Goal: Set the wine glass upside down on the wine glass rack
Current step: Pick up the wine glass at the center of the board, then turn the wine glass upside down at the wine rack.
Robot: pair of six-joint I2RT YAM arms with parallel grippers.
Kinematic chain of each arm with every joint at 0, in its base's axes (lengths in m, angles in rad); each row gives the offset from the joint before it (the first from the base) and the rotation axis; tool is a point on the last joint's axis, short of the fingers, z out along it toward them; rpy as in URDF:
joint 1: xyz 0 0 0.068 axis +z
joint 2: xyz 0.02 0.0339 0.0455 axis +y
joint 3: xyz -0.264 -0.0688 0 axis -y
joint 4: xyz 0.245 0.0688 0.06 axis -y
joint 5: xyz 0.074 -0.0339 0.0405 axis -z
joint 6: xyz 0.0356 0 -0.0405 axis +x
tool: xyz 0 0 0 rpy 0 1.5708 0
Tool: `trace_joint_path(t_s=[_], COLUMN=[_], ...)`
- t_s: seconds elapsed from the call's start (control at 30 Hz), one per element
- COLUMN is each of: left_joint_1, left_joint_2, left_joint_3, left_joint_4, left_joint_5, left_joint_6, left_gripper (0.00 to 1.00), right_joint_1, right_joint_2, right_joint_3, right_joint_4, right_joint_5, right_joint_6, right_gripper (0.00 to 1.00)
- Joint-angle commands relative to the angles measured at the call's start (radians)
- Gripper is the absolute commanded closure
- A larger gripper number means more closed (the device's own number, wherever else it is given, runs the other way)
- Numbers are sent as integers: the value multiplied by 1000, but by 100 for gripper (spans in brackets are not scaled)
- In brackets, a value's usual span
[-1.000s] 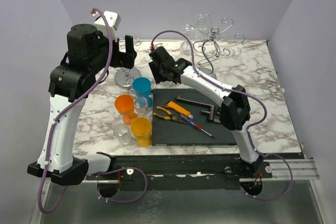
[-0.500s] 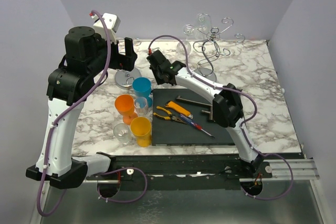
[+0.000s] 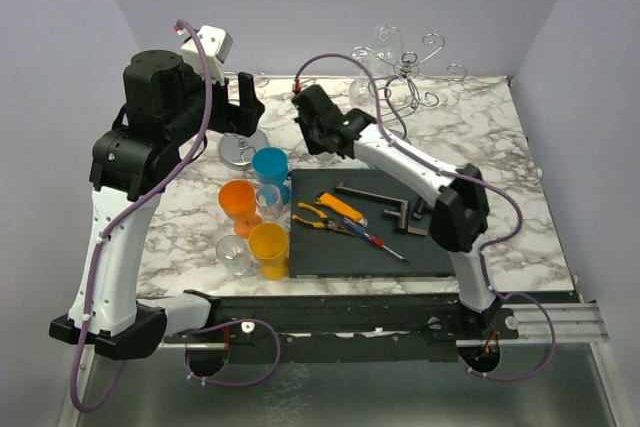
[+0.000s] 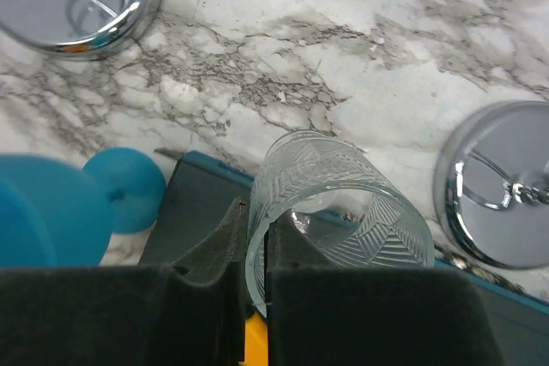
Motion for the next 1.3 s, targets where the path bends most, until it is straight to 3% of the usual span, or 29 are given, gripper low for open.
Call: trace_joint_path(t_s=[0.0, 0.1, 0.3, 0.53, 0.83, 1.1, 1.27], left_joint_1=[5, 5, 5, 4, 4, 2, 1], left_joint_2=[-13, -26, -39, 2, 60, 99, 115], left_joint_3=[-19, -36, -95, -146, -156, -168, -178], left_joint_4=[14, 15, 22, 56, 96, 96, 93], left_joint_5=[127, 222, 348, 525, 528, 559, 573], left_joint_6=[16, 33, 32, -38, -15, 8, 16], left_gripper=[17, 20, 5, 1, 1, 11, 31], right_joint_1=[18, 19, 19, 19, 19, 19, 19], right_joint_2=[-304, -468, -699, -768, -790, -819, -826], right_joint_3=[-78, -175, -245, -247, -297, -388, -411], right_joint_4=[31, 78, 101, 189, 274, 371, 419], right_joint_5=[-32, -139, -231, -311, -392, -451, -471], right_joint_6=[57, 102, 182, 228, 295, 368, 375], right_gripper=[100, 100, 100, 100, 100, 100, 100])
